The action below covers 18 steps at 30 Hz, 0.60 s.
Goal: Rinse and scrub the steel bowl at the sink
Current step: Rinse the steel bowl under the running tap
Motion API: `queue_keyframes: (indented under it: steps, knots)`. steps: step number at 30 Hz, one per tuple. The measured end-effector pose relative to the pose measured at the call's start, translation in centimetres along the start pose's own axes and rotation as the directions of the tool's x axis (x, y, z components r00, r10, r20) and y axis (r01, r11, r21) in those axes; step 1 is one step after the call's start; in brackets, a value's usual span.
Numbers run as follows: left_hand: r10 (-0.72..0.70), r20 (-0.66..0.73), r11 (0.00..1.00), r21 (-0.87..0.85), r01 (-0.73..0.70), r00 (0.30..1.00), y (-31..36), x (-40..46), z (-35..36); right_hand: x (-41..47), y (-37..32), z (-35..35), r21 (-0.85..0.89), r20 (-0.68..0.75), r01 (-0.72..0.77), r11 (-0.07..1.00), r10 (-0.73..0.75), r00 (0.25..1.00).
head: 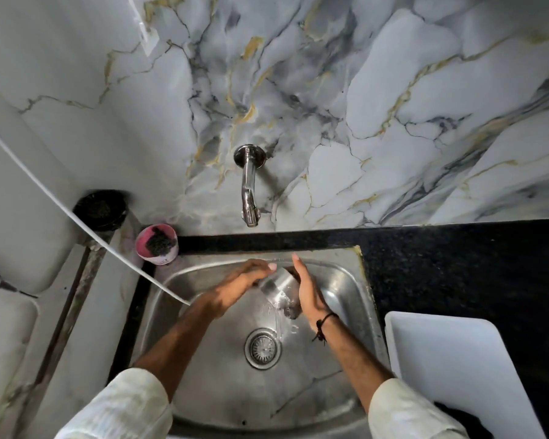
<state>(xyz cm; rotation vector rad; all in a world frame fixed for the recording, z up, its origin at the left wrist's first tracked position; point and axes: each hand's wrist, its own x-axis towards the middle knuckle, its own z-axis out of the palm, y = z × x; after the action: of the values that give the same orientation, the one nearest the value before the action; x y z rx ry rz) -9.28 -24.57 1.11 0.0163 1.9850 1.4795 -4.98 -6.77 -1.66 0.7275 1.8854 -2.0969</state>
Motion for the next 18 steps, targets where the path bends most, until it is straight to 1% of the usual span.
queue_keyframes:
  steps: [2, 3, 5, 7, 9, 10, 11, 12, 13, 14, 15, 16, 17, 18]
  knots:
    - [0.012, 0.045, 1.000, 0.021, -0.013, 0.999, -0.3, -0.5, 1.4, -1.1, -0.1, -0.4, -0.062, -0.044, 0.070, 0.996, -0.073, 0.996]
    - [0.023, 0.056, 0.999, 0.031, -0.025, 0.998, -0.1, -0.6, 1.9, -1.5, -0.1, -0.7, -0.078, -0.090, 0.098, 0.992, -0.104, 0.990]
    - [0.032, 0.101, 0.998, 0.043, -0.037, 0.994, 0.5, -0.8, 2.5, -2.1, -0.2, -1.3, -0.055, -0.196, 0.132, 0.990, -0.141, 0.970]
    - [0.016, 0.193, 0.997, 0.068, -0.030, 0.981, 1.6, -1.0, 2.9, -2.6, -0.6, -1.8, -0.020, -0.251, 0.153, 0.988, -0.153, 0.956]
    - [-0.022, 0.270, 0.982, 0.189, -0.030, 0.962, 2.4, -1.4, 3.6, -2.6, -1.0, -2.4, 0.021, -0.264, 0.153, 0.988, -0.142, 0.954]
    - [-0.042, 0.275, 0.966, 0.255, -0.031, 0.960, 2.5, -1.6, 4.1, -2.4, -1.0, -2.5, 0.037, -0.277, 0.149, 0.988, -0.133, 0.952]
    - [-0.061, 0.263, 0.950, 0.311, -0.025, 0.963, 2.5, -1.9, 4.7, -2.4, -0.9, -2.8, 0.017, -0.298, 0.137, 0.990, -0.126, 0.946]
    - [-0.073, 0.224, 0.936, 0.351, -0.011, 0.972, 2.3, -2.1, 5.5, -2.4, -0.7, -3.2, -0.057, -0.309, 0.119, 0.991, -0.131, 0.942]
    - [-0.086, 0.143, 0.905, 0.425, 0.018, 0.986, 2.0, -2.4, 6.4, -2.5, -0.4, -4.0, -0.174, -0.299, 0.091, 0.981, -0.141, 0.944]
    - [-0.087, 0.011, 0.835, 0.547, 0.067, 0.996, 1.6, -2.7, 7.4, -2.8, 0.1, -5.0, -0.315, -0.267, 0.070, 0.946, -0.160, 0.950]
    - [-0.067, -0.115, 0.751, 0.648, 0.126, 0.991, 1.2, -2.8, 8.1, -3.0, 0.5, -6.1, -0.463, -0.215, 0.067, 0.884, -0.185, 0.959]
    - [-0.055, -0.190, 0.731, 0.661, 0.169, 0.980, 0.7, -3.0, 8.7, -3.6, 1.1, -7.5, -0.594, -0.161, 0.069, 0.801, -0.202, 0.966]
    - [-0.070, -0.199, 0.802, 0.571, 0.174, 0.978, 0.3, -3.2, 9.2, -4.3, 1.8, -9.0, -0.698, -0.121, 0.065, 0.713, -0.208, 0.971]
    - [-0.089, -0.188, 0.849, 0.499, 0.173, 0.978, -0.4, -3.2, 9.6, -5.2, 2.4, -10.5, -0.763, -0.105, 0.057, 0.644, -0.211, 0.972]
